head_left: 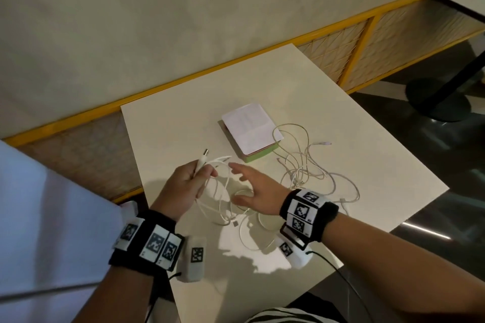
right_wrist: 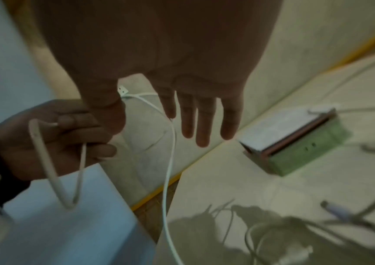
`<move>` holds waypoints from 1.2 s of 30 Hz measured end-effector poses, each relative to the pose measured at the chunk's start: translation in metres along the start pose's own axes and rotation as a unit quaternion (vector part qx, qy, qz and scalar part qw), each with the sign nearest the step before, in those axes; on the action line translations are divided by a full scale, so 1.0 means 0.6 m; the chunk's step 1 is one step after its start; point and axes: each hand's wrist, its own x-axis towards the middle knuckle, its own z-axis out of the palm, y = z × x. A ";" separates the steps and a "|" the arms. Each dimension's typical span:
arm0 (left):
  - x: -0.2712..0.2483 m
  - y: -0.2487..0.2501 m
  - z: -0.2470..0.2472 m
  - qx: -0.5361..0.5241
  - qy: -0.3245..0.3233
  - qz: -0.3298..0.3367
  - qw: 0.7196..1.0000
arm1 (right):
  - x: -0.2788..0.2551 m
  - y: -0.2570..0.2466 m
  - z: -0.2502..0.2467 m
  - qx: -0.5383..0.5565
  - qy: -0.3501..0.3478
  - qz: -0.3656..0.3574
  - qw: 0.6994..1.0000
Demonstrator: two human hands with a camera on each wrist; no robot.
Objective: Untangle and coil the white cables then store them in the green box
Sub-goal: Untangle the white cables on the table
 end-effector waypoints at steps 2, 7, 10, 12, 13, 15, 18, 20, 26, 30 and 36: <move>-0.004 0.004 0.007 -0.017 -0.001 -0.004 1.000 | 0.010 0.004 0.016 0.027 -0.013 0.053 0.998; -0.016 -0.014 0.019 -0.067 -0.006 -0.029 0.997 | 0.019 0.025 0.017 0.078 0.008 0.047 0.996; -0.017 -0.036 0.029 -0.091 0.030 -0.046 0.994 | 0.019 0.042 0.006 0.091 0.026 0.020 0.995; -0.015 -0.054 0.031 -0.123 0.082 -0.059 0.987 | 0.015 0.065 -0.004 0.114 0.039 0.038 0.992; -0.014 -0.063 0.029 -0.153 0.107 -0.066 0.980 | 0.011 0.080 -0.011 0.122 0.044 0.051 0.990; -0.014 -0.084 0.017 -0.212 0.151 -0.080 0.962 | -0.002 0.112 -0.032 0.128 0.057 0.085 0.986; -0.018 -0.103 -0.004 -0.308 0.213 -0.111 0.921 | -0.035 0.170 -0.087 0.084 0.103 0.130 0.983; -0.023 -0.109 -0.024 -0.374 0.247 -0.121 0.886 | -0.063 0.213 -0.139 0.028 0.129 0.146 0.980; -0.058 -0.135 -0.101 -0.458 0.318 -0.134 0.819 | -0.173 0.302 -0.268 -0.087 0.216 0.202 0.951; -0.110 -0.172 -0.146 -0.494 0.351 -0.136 0.784 | -0.209 0.327 -0.298 0.088 0.320 0.210 0.919; -0.152 -0.198 -0.128 -0.488 0.381 -0.162 0.769 | -0.198 0.329 -0.299 -0.039 0.314 0.224 0.922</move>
